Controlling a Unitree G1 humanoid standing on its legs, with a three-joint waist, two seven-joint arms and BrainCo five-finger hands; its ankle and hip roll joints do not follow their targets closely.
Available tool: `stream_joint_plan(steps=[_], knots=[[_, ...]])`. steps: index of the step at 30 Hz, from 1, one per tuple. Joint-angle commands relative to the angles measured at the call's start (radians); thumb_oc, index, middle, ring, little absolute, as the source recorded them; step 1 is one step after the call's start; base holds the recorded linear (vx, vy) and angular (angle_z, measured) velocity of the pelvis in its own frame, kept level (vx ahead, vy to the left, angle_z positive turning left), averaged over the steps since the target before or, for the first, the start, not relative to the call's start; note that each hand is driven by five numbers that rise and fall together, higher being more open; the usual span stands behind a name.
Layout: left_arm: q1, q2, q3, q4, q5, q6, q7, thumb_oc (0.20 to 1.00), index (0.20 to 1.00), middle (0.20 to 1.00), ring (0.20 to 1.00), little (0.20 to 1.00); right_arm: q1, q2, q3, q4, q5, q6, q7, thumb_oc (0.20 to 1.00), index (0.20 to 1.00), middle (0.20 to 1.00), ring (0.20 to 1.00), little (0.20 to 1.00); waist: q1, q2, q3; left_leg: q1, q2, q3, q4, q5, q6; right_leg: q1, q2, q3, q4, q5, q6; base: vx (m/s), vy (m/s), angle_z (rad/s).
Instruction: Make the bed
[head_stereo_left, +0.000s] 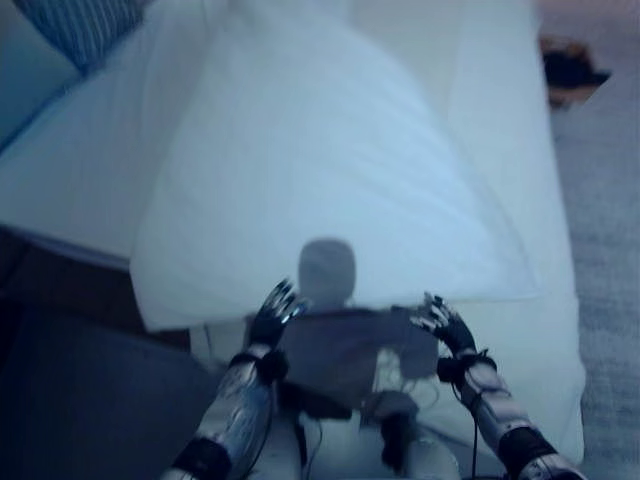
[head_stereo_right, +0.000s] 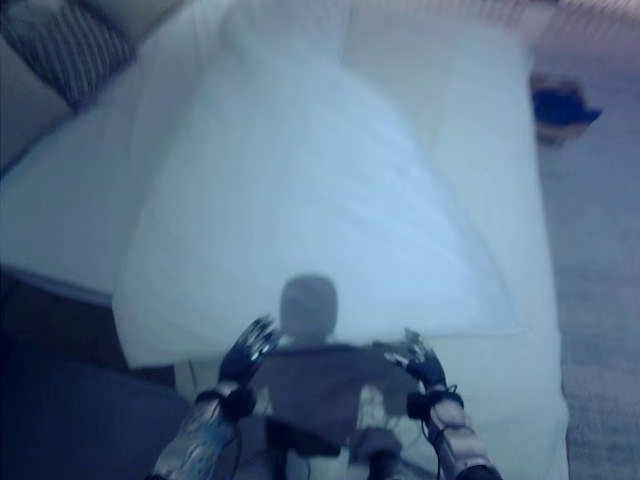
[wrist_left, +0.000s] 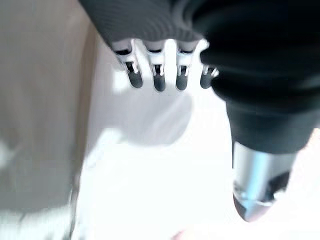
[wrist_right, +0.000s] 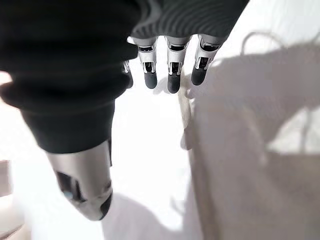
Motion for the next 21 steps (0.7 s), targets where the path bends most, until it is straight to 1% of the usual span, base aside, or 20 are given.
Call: stream_joint_plan(steps=[1, 2, 3, 4, 5, 7, 10, 11, 12, 14, 15, 18, 19, 21], knots=[[-0.058, -0.070, -0.012, -0.001, -0.106, -0.015, 0.028, 1.000, 1.000, 1.000, 1.000, 1.000, -0.094, 0.013, 0.009, -0.094, 0.088, -0.059, -0.075, 1.000, 1.000, 1.000, 1.000, 1.000, -0.020, -0.014, 0.049, -0.035, -0.002, 0.006, 0.065, -0.050, -0.017, -0.071, -0.039, 0.026, -0.016, 0.172, 0.059, -0.13, -0.004, 0.02], [-0.077, -0.085, -0.032, -0.007, -0.120, -0.020, 0.043, 1.000, 1.000, 1.000, 1.000, 1.000, -0.120, 0.031, 0.003, -0.100, 0.125, -0.072, -0.104, 1.000, 1.000, 1.000, 1.000, 1.000, -0.021, -0.015, 0.049, -0.071, 0.002, 0.011, 0.071, -0.047, -0.016, -0.111, -0.040, 0.022, -0.008, 0.173, 0.057, -0.06, -0.013, 0.00], [-0.079, -0.085, -0.032, -0.007, -0.120, -0.020, 0.043, 1.000, 1.000, 1.000, 1.000, 1.000, -0.121, 0.031, 0.002, -0.100, 0.125, -0.072, -0.104, 1.000, 1.000, 1.000, 1.000, 1.000, -0.021, -0.016, 0.049, -0.074, 0.002, 0.011, 0.073, -0.048, -0.016, -0.114, -0.040, 0.024, -0.005, 0.173, 0.056, -0.05, -0.020, -0.01], [-0.097, -0.098, -0.050, -0.024, -0.144, -0.024, 0.052, 1.000, 1.000, 1.000, 1.000, 1.000, -0.146, 0.054, -0.005, -0.125, 0.167, -0.090, -0.125, 1.000, 1.000, 1.000, 1.000, 1.000, -0.021, -0.021, 0.049, -0.112, 0.006, 0.013, 0.080, -0.047, -0.014, -0.156, -0.043, 0.025, 0.003, 0.175, 0.055, 0.01, -0.050, -0.01], [-0.129, -0.127, -0.080, -0.023, -0.178, -0.024, 0.068, 1.000, 1.000, 1.000, 1.000, 1.000, -0.181, 0.081, 0.009, -0.141, 0.204, -0.114, -0.162, 1.000, 1.000, 1.000, 1.000, 1.000, -0.016, -0.029, 0.049, -0.152, 0.013, 0.010, 0.087, -0.074, -0.021, -0.211, -0.038, 0.035, 0.025, 0.151, 0.070, 0.01, -0.073, -0.07], [-0.163, -0.141, -0.103, -0.020, -0.174, -0.028, 0.095, 1.000, 1.000, 1.000, 1.000, 1.000, -0.213, 0.103, 0.001, -0.146, 0.270, -0.139, -0.190, 1.000, 1.000, 1.000, 1.000, 1.000, -0.015, -0.038, 0.049, -0.206, 0.015, 0.007, 0.099, -0.075, -0.022, -0.256, -0.046, 0.030, 0.035, 0.149, 0.069, 0.00, -0.084, -0.10], [-0.203, -0.154, -0.126, -0.020, -0.180, -0.037, 0.130, 1.000, 1.000, 1.000, 1.000, 1.000, -0.254, 0.122, 0.000, -0.132, 0.355, -0.165, -0.219, 1.000, 1.000, 1.000, 1.000, 1.000, -0.016, -0.044, 0.049, -0.270, 0.011, -0.001, 0.110, -0.077, -0.024, -0.307, -0.055, 0.022, 0.042, 0.150, 0.070, -0.01, -0.052, 0.01], [-0.204, -0.154, -0.125, -0.020, -0.180, -0.037, 0.131, 1.000, 1.000, 1.000, 1.000, 1.000, -0.257, 0.121, -0.001, -0.130, 0.357, -0.165, -0.218, 1.000, 1.000, 1.000, 1.000, 1.000, -0.016, -0.044, 0.049, -0.272, 0.011, -0.001, 0.112, -0.077, -0.024, -0.309, -0.055, 0.022, 0.043, 0.150, 0.070, 0.01, -0.053, 0.05], [-0.223, -0.146, -0.135, -0.034, -0.177, -0.035, 0.150, 1.000, 1.000, 1.000, 1.000, 1.000, -0.281, 0.133, 0.001, -0.121, 0.436, -0.184, -0.235, 1.000, 1.000, 1.000, 1.000, 1.000, -0.014, -0.045, 0.049, -0.300, 0.010, 0.002, 0.111, -0.076, -0.027, -0.334, -0.059, 0.016, 0.042, 0.154, 0.071, 0.03, -0.044, 0.02], [-0.231, -0.138, -0.142, -0.051, -0.171, -0.031, 0.161, 1.000, 1.000, 1.000, 1.000, 1.000, -0.298, 0.148, -0.001, -0.118, 0.506, -0.205, -0.230, 1.000, 1.000, 1.000, 1.000, 1.000, -0.008, -0.043, 0.049, -0.322, 0.009, -0.001, 0.112, -0.077, -0.027, -0.356, -0.063, 0.011, 0.042, 0.159, 0.072, 0.04, -0.055, 0.00], [-0.234, -0.130, -0.148, -0.071, -0.176, -0.033, 0.170, 1.000, 1.000, 1.000, 1.000, 1.000, -0.299, 0.164, -0.006, -0.133, 0.565, -0.232, -0.226, 1.000, 1.000, 1.000, 1.000, 1.000, -0.004, -0.043, 0.049, -0.341, 0.006, -0.001, 0.113, -0.078, -0.028, -0.368, -0.065, 0.007, 0.042, 0.160, 0.073, 0.03, -0.043, 0.02], [-0.238, -0.131, -0.153, -0.076, -0.178, -0.033, 0.172, 1.000, 1.000, 1.000, 1.000, 1.000, -0.304, 0.172, -0.012, -0.130, 0.598, -0.241, -0.213, 1.000, 1.000, 1.000, 1.000, 1.000, -0.003, -0.041, 0.049, -0.349, 0.005, -0.004, 0.114, -0.079, -0.028, -0.378, -0.068, 0.005, 0.045, 0.159, 0.072, 0.03, -0.025, 0.07], [-0.244, -0.130, -0.153, -0.087, -0.182, -0.037, 0.169, 1.000, 1.000, 1.000, 1.000, 1.000, -0.304, 0.188, -0.020, -0.140, 0.652, -0.269, -0.190, 1.000, 1.000, 1.000, 1.000, 1.000, 0.000, -0.037, 0.049, -0.360, 0.001, -0.007, 0.118, -0.081, -0.027, -0.389, -0.072, -0.002, 0.053, 0.156, 0.073, 0.04, -0.030, 0.07], [-0.251, -0.130, -0.155, -0.090, -0.186, -0.041, 0.165, 1.000, 1.000, 1.000, 1.000, 1.000, -0.311, 0.199, -0.034, -0.140, 0.703, -0.292, -0.167, 1.000, 1.000, 1.000, 1.000, 1.000, 0.003, -0.034, 0.049, -0.369, -0.001, -0.009, 0.120, -0.084, -0.026, -0.396, -0.076, -0.005, 0.056, 0.156, 0.074, 0.03, -0.026, 0.06]])
